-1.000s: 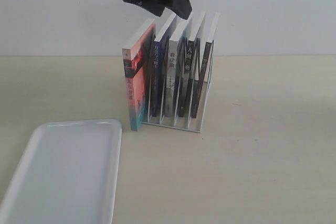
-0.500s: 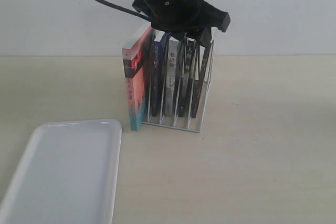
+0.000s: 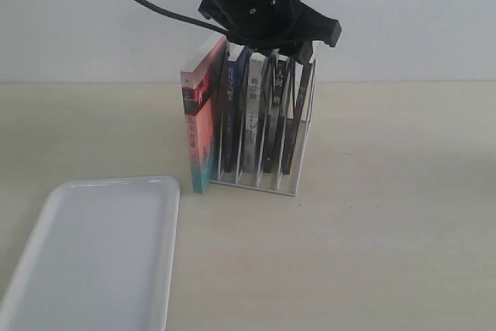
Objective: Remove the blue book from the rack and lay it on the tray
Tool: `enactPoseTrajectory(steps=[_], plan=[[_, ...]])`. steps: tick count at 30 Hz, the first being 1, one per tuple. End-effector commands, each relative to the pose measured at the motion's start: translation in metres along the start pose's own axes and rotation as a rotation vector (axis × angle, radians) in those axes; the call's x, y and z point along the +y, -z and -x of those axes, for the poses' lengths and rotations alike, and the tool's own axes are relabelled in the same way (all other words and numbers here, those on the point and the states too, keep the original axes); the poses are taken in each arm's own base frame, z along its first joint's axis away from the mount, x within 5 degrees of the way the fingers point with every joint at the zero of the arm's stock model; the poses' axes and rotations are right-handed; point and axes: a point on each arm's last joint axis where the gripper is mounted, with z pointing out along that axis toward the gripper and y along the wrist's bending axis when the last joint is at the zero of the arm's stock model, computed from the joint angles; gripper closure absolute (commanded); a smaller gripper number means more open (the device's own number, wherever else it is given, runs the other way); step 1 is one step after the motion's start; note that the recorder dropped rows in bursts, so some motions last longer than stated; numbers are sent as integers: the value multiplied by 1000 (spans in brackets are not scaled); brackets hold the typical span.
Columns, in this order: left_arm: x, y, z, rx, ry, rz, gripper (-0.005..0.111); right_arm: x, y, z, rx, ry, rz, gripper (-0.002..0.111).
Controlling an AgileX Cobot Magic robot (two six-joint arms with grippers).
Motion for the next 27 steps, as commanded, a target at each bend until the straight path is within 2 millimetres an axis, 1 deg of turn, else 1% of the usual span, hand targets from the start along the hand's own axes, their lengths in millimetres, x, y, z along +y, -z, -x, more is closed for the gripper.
enactPoseTrajectory(steps=[1, 6, 17, 27], plan=[[-2, 1, 4, -43, 5, -2, 54, 0, 1, 2, -19, 10, 1, 107], [-1, 0, 5, -48, -7, 10, 54, 0, 1, 2, -19, 10, 1, 107], [0, -25, -4, -14, -13, 18, 54, 0, 1, 2, -19, 10, 1, 107], [3, -29, -5, -14, -22, 51, 54, 0, 1, 2, -19, 10, 1, 107]])
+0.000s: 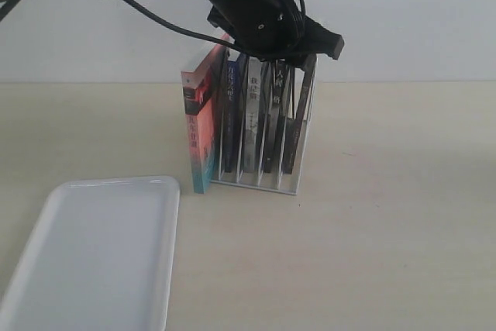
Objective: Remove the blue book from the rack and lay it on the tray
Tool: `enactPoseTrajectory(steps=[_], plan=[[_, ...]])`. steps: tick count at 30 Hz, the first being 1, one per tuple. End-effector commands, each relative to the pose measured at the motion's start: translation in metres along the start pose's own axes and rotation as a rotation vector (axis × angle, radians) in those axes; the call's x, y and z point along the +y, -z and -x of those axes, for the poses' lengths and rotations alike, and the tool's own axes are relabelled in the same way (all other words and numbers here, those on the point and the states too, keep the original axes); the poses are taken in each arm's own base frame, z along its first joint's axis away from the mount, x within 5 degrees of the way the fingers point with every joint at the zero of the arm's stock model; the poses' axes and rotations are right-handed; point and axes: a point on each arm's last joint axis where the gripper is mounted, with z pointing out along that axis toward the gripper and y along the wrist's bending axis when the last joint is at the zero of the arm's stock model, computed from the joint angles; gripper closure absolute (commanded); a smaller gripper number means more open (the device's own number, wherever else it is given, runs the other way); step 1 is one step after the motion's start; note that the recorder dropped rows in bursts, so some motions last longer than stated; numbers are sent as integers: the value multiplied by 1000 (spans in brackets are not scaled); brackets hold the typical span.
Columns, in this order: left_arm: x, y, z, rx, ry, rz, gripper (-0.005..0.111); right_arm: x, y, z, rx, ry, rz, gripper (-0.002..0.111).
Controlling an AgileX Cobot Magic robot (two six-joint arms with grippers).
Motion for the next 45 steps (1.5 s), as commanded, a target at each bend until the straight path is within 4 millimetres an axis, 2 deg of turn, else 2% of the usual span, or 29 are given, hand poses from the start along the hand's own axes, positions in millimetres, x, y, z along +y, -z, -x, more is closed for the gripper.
enactPoseTrajectory(steps=[1, 18, 28, 42, 45], plan=[[2, -5, -2, 7, -4, 28, 54, 0, 1, 2, -19, 10, 1, 107], [2, 3, -2, 28, 1, 31, 55, 0, 1, 2, -19, 10, 1, 107], [2, 3, -3, 42, 9, 25, 66, 0, 1, 2, -19, 10, 1, 107], [2, 2, -2, 27, -2, 29, 66, 0, 1, 2, -19, 10, 1, 107], [2, -3, -4, 34, 1, 29, 66, 0, 1, 2, -19, 10, 1, 107]])
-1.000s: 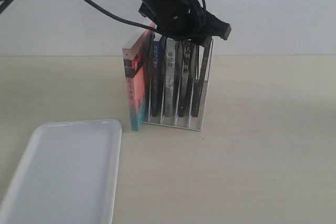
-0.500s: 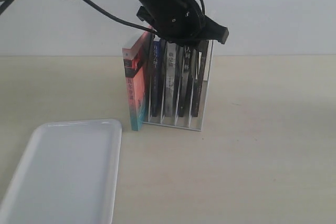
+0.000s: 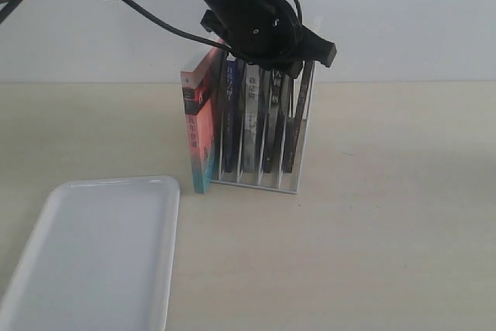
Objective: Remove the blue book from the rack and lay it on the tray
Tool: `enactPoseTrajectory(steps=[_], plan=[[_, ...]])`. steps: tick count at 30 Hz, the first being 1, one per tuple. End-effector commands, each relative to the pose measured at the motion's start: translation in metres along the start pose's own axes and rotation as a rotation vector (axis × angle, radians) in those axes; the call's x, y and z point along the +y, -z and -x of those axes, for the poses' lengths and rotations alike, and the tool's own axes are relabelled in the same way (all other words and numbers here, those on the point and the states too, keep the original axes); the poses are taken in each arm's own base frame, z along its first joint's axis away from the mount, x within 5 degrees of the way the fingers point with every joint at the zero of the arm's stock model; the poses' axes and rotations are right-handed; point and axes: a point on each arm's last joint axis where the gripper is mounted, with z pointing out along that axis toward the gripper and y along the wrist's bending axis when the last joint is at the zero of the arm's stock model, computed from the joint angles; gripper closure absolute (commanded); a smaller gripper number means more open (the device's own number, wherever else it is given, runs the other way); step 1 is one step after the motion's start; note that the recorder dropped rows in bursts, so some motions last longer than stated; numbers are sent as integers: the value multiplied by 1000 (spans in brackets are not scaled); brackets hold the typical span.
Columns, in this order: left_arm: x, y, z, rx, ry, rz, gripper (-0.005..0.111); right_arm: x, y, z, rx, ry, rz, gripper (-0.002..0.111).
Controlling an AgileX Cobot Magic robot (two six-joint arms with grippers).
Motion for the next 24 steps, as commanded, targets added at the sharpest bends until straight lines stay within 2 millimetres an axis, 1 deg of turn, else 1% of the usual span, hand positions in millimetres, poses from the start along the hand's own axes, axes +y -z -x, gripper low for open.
enactPoseTrajectory(steps=[1, 4, 7, 19, 21, 24], plan=[[-1, -7, 0, -9, 0, 4, 66, 0, 1, 2, -19, 10, 1, 107], [0, -15, -2, -10, -10, 11, 66, 0, 1, 2, -19, 10, 1, 107], [4, -14, -2, -10, 0, 60, 66, 0, 1, 2, -19, 10, 1, 107], [4, -15, -1, -24, 24, 54, 67, 0, 1, 2, -19, 10, 1, 107], [4, -15, -1, -24, 24, 54, 72, 0, 1, 2, -19, 10, 1, 107], [4, -15, -1, -26, 24, 53, 85, 0, 1, 2, -19, 10, 1, 107]])
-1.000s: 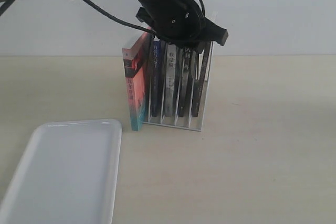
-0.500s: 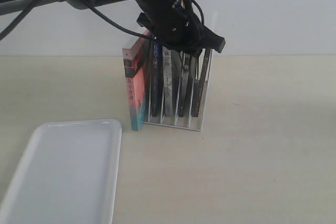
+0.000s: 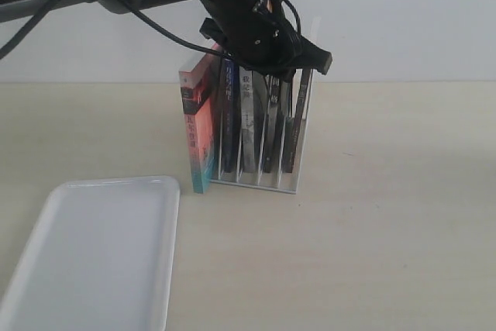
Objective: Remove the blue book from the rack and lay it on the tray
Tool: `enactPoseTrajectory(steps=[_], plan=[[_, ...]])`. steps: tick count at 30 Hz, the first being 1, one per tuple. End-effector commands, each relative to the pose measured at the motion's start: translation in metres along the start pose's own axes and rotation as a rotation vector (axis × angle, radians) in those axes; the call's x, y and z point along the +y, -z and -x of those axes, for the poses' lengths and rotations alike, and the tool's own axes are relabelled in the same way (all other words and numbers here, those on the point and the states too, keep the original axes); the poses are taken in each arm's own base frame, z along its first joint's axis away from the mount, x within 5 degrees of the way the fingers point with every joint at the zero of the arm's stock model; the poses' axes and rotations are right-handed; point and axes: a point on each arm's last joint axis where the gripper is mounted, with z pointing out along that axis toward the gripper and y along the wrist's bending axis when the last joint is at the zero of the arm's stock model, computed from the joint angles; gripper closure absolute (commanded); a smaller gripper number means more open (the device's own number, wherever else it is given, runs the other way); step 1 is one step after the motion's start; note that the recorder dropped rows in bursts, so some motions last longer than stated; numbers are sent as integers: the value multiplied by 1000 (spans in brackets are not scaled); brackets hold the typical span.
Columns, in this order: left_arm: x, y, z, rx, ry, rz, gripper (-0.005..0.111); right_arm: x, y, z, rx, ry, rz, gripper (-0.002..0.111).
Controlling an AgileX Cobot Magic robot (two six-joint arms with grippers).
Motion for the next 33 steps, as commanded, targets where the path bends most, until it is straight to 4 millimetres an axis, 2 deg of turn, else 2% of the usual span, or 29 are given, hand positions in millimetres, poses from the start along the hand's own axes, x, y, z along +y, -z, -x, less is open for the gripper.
enactPoseTrajectory(steps=[1, 6, 15, 25, 33], plan=[[0, 1, 3, -22, 4, 1, 88, 0, 1, 2, -19, 10, 1, 107], [-1, 1, 3, -26, 4, 0, 102, 0, 1, 2, -19, 10, 1, 107], [0, 6, 5, -41, -1, 0, 103, 0, 1, 2, -19, 10, 1, 107], [3, 40, 17, -95, 11, -4, 103, 0, 1, 2, -19, 10, 1, 107], [4, 53, 20, -107, 23, -4, 103, 0, 1, 2, -19, 10, 1, 107]])
